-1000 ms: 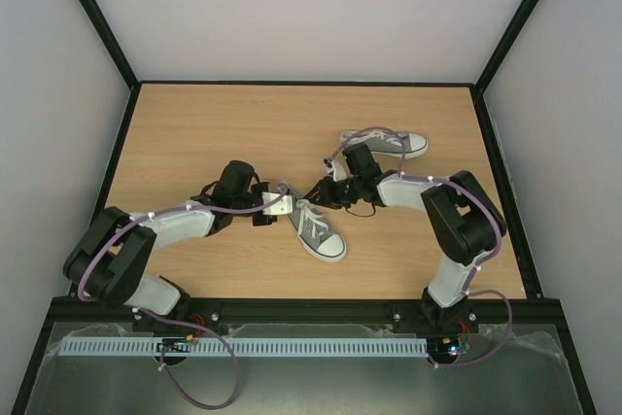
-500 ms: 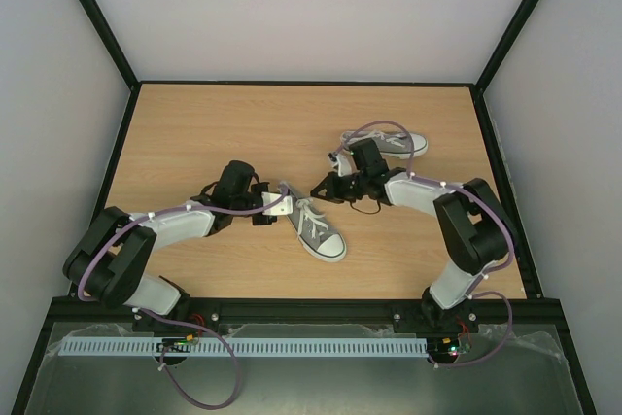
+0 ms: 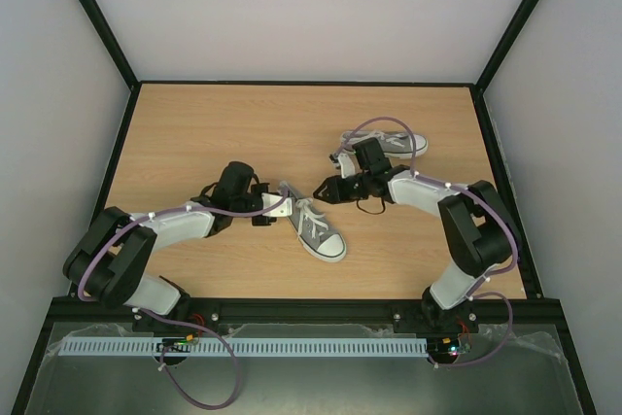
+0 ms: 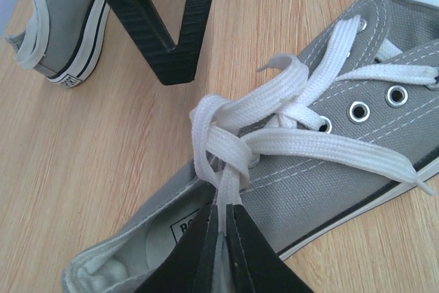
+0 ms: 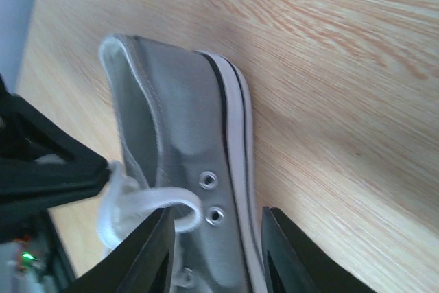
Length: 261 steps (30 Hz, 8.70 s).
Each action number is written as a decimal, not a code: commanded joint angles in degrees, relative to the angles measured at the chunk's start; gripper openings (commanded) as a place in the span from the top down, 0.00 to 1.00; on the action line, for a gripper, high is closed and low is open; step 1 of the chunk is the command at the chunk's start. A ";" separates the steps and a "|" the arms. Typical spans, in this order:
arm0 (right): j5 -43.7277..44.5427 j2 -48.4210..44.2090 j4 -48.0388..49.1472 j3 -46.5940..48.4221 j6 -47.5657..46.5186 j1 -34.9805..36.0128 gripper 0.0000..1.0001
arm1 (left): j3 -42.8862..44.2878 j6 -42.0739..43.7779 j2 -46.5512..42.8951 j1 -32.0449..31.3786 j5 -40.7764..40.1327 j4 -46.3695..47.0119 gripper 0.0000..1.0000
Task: Tie the shoes
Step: Tie the shoelace on the shoe.
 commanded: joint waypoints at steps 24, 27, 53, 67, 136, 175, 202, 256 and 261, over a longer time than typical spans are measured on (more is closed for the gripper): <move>7.26 2.45 0.04 0.17 -81.68 4.26 0.54 | -1.04 0.78 -0.42 -0.29 1.57 2.28 0.95; 7.94 2.82 1.62 -0.02 -81.77 4.92 0.56 | -0.91 0.80 -0.34 -0.28 1.55 2.39 0.95; 14.44 -0.92 6.41 -3.98 -82.26 8.31 0.98 | -0.37 -0.78 -0.77 -0.15 0.09 1.97 0.97; 23.87 -9.71 5.86 -11.91 -76.40 9.52 0.99 | -0.12 1.11 -1.71 1.47 -2.03 -1.86 0.98; 24.91 -25.32 -19.01 -13.59 0.23 14.70 0.65 | -2.88 -14.84 -14.36 -0.39 -2.68 -15.49 0.47; 17.48 -27.61 -10.81 -13.34 0.36 6.31 0.48 | 3.39 -14.70 -15.36 -3.35 -0.03 -23.72 0.42; 27.62 -18.82 -6.46 -17.30 9.98 6.31 0.68 | -14.24 9.67 -9.66 -6.11 -9.94 4.00 0.66; 32.30 -15.38 6.69 -17.10 -39.01 13.42 0.54 | 11.14 29.39 18.09 0.40 8.50 13.17 0.44; 30.65 -16.17 8.35 -17.99 -38.08 13.39 0.62 | 11.23 30.41 18.29 0.31 8.73 12.29 0.67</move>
